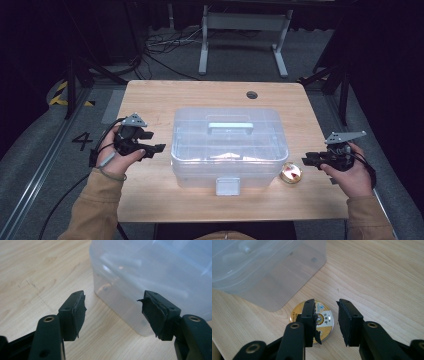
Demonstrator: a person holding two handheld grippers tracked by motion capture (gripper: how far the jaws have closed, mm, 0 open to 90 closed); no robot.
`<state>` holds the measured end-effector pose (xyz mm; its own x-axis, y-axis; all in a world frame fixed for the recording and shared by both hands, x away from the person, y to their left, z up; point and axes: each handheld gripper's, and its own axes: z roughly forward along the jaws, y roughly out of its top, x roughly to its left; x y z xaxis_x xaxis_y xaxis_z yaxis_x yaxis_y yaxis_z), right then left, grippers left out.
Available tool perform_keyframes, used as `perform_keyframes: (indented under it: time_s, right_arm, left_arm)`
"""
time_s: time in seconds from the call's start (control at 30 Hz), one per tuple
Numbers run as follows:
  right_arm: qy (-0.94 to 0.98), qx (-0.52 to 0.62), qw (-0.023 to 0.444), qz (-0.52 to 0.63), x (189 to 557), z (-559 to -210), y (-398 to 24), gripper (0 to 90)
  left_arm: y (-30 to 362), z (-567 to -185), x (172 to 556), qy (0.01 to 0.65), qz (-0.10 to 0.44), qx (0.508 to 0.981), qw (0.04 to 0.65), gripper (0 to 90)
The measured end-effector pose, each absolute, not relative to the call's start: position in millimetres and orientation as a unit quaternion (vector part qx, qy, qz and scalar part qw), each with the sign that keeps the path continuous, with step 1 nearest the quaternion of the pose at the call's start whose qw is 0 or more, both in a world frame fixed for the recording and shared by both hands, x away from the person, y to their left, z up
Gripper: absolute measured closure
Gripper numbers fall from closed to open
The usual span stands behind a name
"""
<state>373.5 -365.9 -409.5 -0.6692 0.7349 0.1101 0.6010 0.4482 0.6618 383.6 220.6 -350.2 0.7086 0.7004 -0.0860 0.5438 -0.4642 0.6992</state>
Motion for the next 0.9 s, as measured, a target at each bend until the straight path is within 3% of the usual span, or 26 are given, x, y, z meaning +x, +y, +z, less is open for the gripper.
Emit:
perform_keyframes:
  time_s: [0.43, 0.9]
  right_arm:
    - [0.853, 0.39, 0.091, 0.335, 374, -423, -357, 65.3]
    - [0.85, 0.39, 0.09, 0.343, 369, -422, -360, 64.2]
  left_arm:
    - [194, -311, 387, 0.317, 0.111, 0.859, 0.387, 35.3]
    - [133, -286, 396, 0.252, 0.098, 0.879, 0.394, 34.0]
